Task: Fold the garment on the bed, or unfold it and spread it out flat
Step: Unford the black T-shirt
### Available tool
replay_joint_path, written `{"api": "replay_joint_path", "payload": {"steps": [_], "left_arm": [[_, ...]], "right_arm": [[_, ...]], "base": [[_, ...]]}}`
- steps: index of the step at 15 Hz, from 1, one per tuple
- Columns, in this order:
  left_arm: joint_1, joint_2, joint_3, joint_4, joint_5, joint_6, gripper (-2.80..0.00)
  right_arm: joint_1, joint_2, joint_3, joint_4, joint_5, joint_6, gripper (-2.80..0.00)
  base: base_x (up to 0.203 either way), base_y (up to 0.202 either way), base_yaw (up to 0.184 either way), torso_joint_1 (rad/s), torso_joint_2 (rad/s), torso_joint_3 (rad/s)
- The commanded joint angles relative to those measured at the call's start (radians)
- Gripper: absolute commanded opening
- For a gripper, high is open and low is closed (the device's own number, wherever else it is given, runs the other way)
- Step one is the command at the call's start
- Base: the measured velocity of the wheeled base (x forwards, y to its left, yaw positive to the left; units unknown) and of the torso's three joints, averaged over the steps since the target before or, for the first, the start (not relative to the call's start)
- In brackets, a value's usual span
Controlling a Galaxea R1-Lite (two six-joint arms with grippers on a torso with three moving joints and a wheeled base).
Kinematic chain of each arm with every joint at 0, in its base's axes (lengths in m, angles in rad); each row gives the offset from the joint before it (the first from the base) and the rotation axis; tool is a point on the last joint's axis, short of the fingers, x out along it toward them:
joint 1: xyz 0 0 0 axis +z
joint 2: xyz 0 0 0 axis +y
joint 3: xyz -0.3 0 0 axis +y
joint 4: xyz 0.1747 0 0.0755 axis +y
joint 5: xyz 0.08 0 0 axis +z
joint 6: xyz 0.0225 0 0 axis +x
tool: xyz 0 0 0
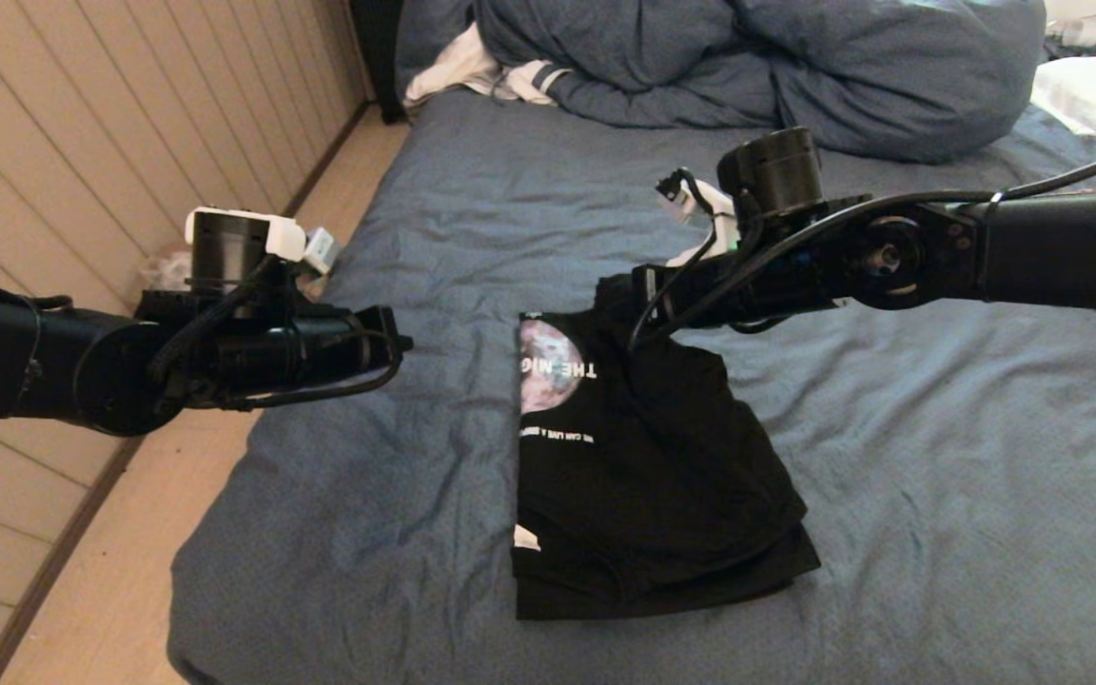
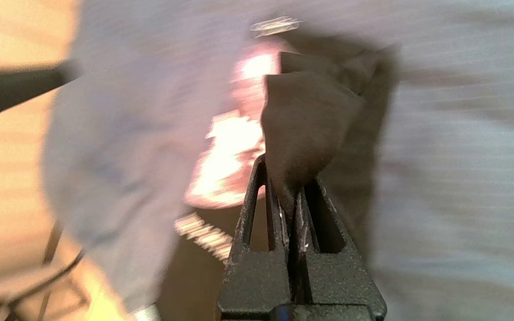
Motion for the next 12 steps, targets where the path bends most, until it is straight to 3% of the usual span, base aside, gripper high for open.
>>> {"api": "replay_joint_path", "payload": {"steps": [1,6,12], "left_arm": [[-0.004,-0.016,0.008,-0.001,0.0,-0.003,-2.8],[-0.022,-0.018,0.024,-0.018,0.0,-0.005,-2.8],[-0.025,-0.016,0.032,-0.02,-0.002,-0.006,-2.8]], "right_arm": [[0.067,-0.038,0.011,0.019,0.002,0.001,-2.8],[0.189,-0.026,0.002,0.077,0.002,-0.001,-2.8],[0.2,-0.007,0.02,0.084,0.001,-0.002,-2.8]], "base": [[0.0,0.0,0.0,0.0,0.0,0.0],[0.0,0.0,0.0,0.0,0.0,0.0],[0.0,0.0,0.0,0.0,0.0,0.0]]}}
